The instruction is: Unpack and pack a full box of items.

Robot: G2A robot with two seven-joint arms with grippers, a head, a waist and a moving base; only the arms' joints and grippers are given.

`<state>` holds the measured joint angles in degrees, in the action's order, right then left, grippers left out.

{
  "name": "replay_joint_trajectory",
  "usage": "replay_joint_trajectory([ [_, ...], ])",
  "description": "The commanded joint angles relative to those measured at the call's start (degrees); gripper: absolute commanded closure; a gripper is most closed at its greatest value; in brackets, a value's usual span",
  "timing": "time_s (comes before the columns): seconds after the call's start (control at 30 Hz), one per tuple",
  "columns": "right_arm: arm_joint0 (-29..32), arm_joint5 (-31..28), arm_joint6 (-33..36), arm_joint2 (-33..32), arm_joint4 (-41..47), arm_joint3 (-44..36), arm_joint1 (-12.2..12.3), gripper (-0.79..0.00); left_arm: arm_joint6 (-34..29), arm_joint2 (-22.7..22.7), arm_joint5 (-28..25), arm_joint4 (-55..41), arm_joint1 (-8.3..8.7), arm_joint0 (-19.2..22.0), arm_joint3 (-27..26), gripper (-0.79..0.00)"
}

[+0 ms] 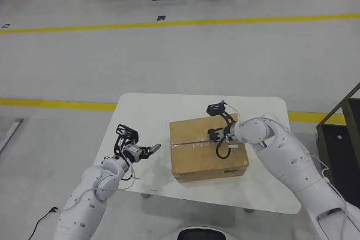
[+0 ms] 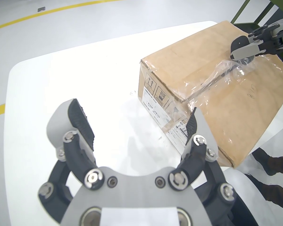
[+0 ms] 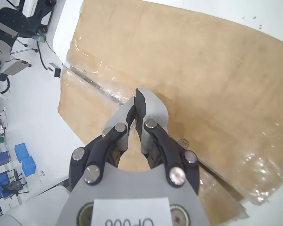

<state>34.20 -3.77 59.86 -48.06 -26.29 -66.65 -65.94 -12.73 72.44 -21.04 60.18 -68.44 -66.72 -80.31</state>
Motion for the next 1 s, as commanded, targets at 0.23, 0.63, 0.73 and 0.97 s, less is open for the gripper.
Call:
replay_joint_trajectory([
  [0.23,0.1,0.17,-0.22,0.84,-1.66,1.05,-0.47,0.0,0.17,0.17,0.08,0.06,0.04,-0.11,-0.02,-0.785],
  [0.63,-0.12,1.43,0.26,-0.73,-2.53,0.66,-0.41,-0.256,0.42,0.18,0.18,0.31,0.07,-0.16,-0.03,-0.785],
  [0.73,0.32,1.76,1.01,-1.52,-3.03,-0.25,-0.11,-0.259,0.44,0.11,0.03,0.31,0.06,-0.13,0.07,-0.785],
  [0.97,1.71,2.74,2.26,-3.49,-4.88,-1.57,0.71,-0.277,0.48,-0.13,-0.32,0.3,0.05,-0.07,0.3,-0.785],
])
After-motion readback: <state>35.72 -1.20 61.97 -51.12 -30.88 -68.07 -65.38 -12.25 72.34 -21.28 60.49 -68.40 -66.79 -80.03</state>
